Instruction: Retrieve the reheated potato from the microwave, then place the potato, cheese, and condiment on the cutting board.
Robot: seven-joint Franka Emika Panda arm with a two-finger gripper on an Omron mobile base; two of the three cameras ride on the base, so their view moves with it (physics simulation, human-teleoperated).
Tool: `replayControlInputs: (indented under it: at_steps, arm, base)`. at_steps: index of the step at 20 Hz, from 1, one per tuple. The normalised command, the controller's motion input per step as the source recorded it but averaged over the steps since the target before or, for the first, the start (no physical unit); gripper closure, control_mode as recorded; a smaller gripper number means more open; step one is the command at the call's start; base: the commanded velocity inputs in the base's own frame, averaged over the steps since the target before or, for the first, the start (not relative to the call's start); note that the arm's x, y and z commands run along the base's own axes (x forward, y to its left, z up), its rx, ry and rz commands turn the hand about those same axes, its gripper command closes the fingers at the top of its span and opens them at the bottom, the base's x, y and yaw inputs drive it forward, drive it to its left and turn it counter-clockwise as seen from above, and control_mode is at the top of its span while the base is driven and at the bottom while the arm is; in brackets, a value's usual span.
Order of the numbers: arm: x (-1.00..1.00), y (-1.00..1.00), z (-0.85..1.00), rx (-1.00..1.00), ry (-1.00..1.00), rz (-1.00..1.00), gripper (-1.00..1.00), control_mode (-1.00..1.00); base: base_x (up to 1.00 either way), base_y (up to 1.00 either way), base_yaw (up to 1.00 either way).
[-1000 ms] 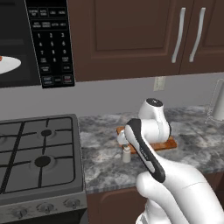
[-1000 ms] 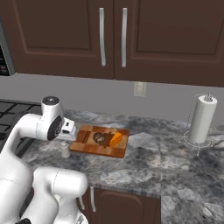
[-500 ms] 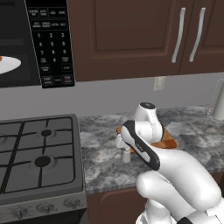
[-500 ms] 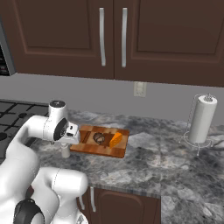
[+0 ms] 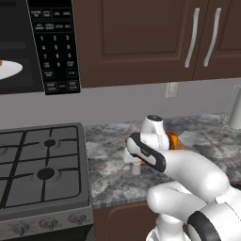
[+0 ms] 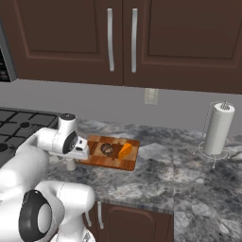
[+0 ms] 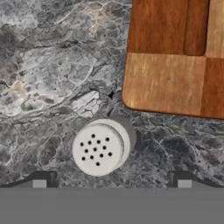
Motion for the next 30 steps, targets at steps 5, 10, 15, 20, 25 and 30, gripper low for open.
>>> replayControlInputs:
  at_steps: [5,10,15,20,25,30]
  arm:
    - [0.18,0.0,-0.23,0.0,0.05,0.0,-1.0,-1.0]
    - [0.17,0.06,-0.2,0.0,0.06,0.0,-1.0,-1.0]
    - [0.06,0.17,-0.18,0.0,0.07,0.0,1.0,-1.0]
    - [-0.08,0.0,0.0,0.0,0.02,0.0,1.0,-1.0]
    - [-0.29,-0.14,0.25,0.0,0.0,0.0,1.0,-1.0]
    - [-0.09,-0.24,0.58,0.01,-0.02,0.0,1.0,-1.0]
  base:
    - [0.0,0.0,0.0]
    - [0.0,0.0,0.0]
    - [0.0,0.0,0.0]
    - [0.0,0.0,0.0]
    - [0.0,0.0,0.0]
    - [0.0,0.0,0.0]
